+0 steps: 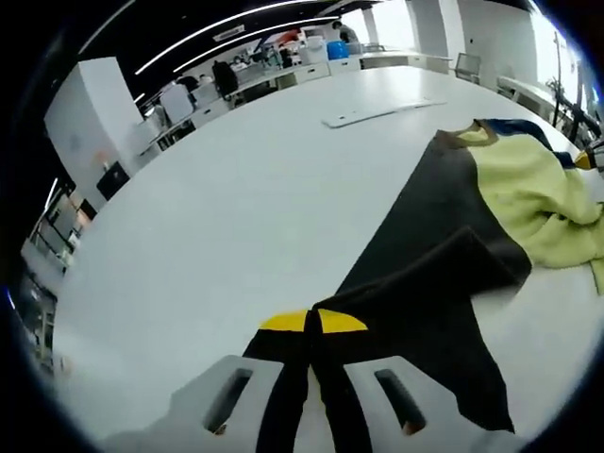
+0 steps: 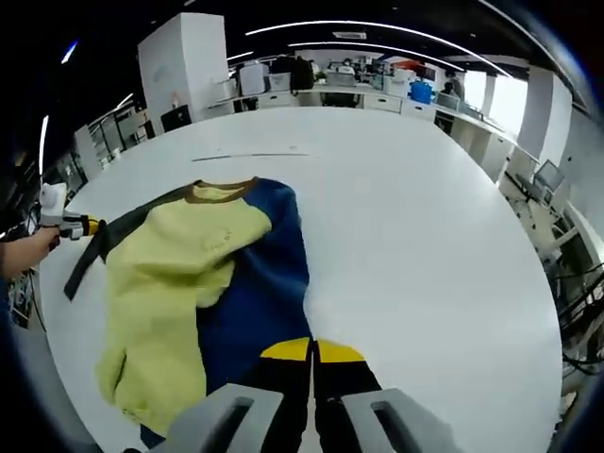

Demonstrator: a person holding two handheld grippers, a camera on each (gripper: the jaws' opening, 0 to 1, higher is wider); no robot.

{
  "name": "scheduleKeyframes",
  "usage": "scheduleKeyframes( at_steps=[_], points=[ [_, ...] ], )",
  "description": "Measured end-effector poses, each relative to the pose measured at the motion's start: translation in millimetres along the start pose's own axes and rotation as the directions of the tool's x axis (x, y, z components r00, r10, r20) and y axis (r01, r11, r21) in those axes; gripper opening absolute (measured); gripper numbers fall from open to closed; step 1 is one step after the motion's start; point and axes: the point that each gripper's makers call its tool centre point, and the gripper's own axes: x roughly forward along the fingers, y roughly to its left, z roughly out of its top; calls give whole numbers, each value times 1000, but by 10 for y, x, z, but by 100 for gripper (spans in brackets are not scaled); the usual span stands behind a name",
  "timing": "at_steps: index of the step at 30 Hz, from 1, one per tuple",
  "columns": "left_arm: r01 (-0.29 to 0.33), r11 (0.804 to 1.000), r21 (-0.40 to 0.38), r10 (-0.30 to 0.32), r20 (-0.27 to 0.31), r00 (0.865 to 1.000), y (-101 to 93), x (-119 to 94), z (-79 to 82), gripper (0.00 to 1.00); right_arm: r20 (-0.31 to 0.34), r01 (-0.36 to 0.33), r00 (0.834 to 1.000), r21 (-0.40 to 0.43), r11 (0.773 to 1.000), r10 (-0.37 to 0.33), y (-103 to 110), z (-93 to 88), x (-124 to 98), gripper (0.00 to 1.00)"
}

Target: Fold the garment on the visible template until the final outline fits inside the template.

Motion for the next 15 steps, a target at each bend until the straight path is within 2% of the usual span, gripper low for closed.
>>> scheduleKeyframes(
  at_steps=[9, 15],
  points=[
    [-9, 1000, -1, 9, -1, 1000, 53, 34, 20, 0, -43, 69, 997, -6, 998, -69, -374, -19, 16, 0],
    [-12, 1000, 4, 12, 2, 1000, 84, 47, 28, 0, -57, 144, 987, -57, 988, -147, -724, 34, 31, 0]
  ],
)
